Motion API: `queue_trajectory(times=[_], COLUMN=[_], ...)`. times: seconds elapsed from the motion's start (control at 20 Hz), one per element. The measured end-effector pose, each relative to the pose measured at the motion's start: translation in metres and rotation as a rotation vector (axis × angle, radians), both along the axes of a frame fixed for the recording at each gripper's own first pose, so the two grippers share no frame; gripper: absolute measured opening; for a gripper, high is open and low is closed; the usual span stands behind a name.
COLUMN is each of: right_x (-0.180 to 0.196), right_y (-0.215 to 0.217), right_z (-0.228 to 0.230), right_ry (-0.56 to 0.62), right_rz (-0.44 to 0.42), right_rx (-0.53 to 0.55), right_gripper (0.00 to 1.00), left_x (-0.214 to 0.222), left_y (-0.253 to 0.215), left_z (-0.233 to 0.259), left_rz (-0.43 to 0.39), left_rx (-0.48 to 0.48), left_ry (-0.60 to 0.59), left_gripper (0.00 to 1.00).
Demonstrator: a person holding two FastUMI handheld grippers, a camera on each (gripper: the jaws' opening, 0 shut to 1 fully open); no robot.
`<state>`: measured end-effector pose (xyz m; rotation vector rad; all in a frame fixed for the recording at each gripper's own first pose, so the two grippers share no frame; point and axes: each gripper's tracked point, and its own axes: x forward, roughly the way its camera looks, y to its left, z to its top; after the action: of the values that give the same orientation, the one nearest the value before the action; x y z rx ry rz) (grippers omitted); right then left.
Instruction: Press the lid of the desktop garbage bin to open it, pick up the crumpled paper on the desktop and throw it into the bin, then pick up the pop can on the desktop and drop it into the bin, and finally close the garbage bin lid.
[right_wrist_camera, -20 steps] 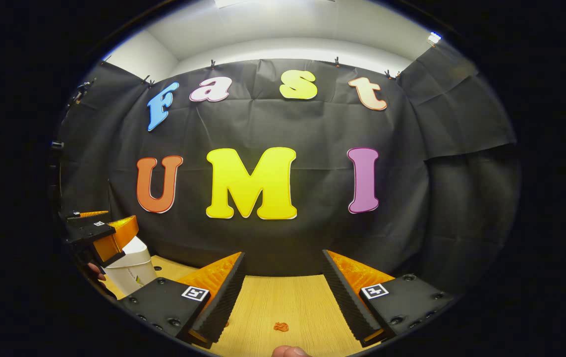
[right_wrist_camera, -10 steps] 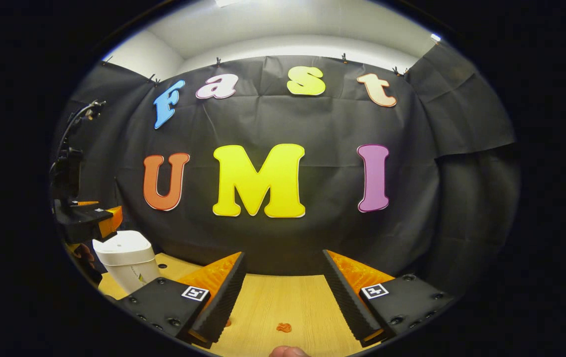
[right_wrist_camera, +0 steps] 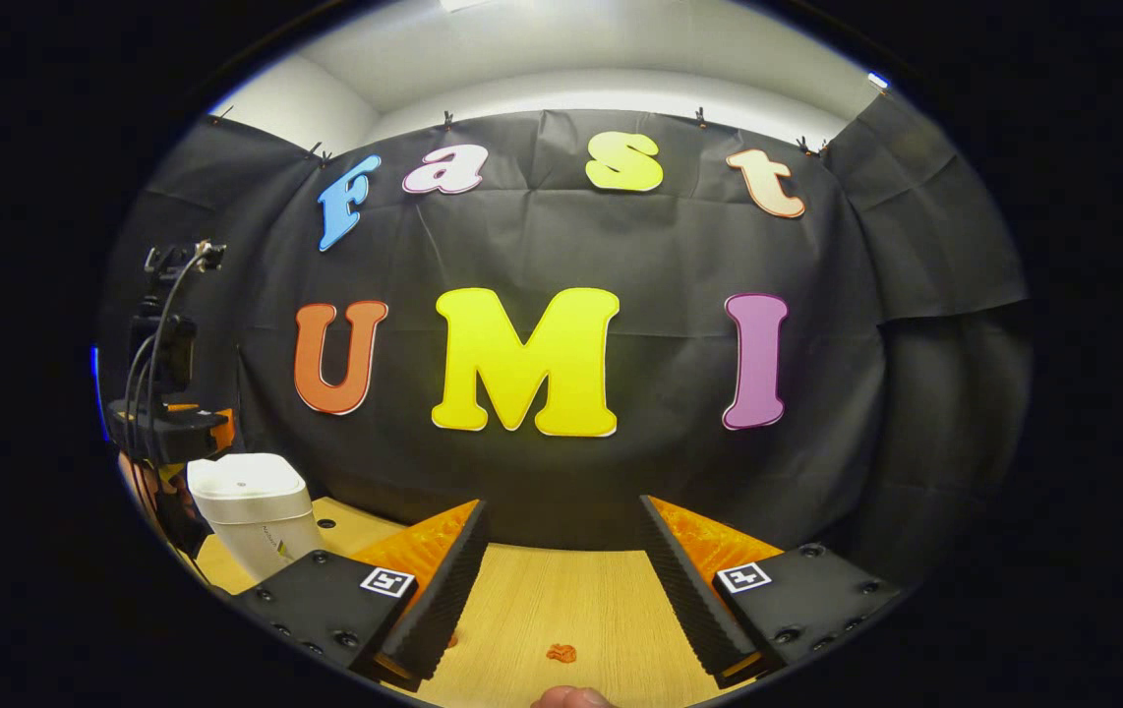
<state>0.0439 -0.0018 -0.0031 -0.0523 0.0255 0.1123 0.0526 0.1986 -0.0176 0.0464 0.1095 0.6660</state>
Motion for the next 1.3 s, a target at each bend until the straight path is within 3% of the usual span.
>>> queue_trajectory(times=[0.2, 0.4, 0.65, 0.95, 1.05, 1.2, 1.3], right_x=[0.003, 0.005, 0.008, 0.015, 0.017, 0.016, 0.017], right_y=[-0.002, -0.006, -0.012, -0.019, -0.019, -0.014, -0.012], right_z=[-0.004, -0.009, -0.02, -0.033, -0.038, -0.045, -0.039], right_ry=[0.02, 0.041, 0.069, 0.1, 0.102, 0.107, 0.091], right_rz=[0.0, -0.005, -0.012, -0.035, -0.04, -0.023, -0.016], right_rx=[-0.015, -0.013, -0.015, -0.002, -0.015, -0.041, -0.05], right_gripper=[0.95, 0.93, 0.95, 0.95, 0.95, 0.95, 0.95], left_x=[0.01, 0.018, 0.02, 0.016, 0.015, 0.018, 0.023], left_y=[0.013, 0.018, 0.017, 0.018, 0.018, 0.018, 0.01], left_z=[-0.027, -0.056, -0.08, -0.093, -0.093, -0.087, -0.075], left_rz=[0.047, 0.079, 0.095, 0.127, 0.124, 0.123, 0.067], left_rx=[-0.058, -0.101, -0.181, -0.191, -0.141, -0.031, 0.034], left_ry=[0.062, 0.14, 0.168, 0.224, 0.276, 0.26, 0.249], left_gripper=[0.48, 0.38, 0.03, 0.03, 0.03, 0.03, 0.03])
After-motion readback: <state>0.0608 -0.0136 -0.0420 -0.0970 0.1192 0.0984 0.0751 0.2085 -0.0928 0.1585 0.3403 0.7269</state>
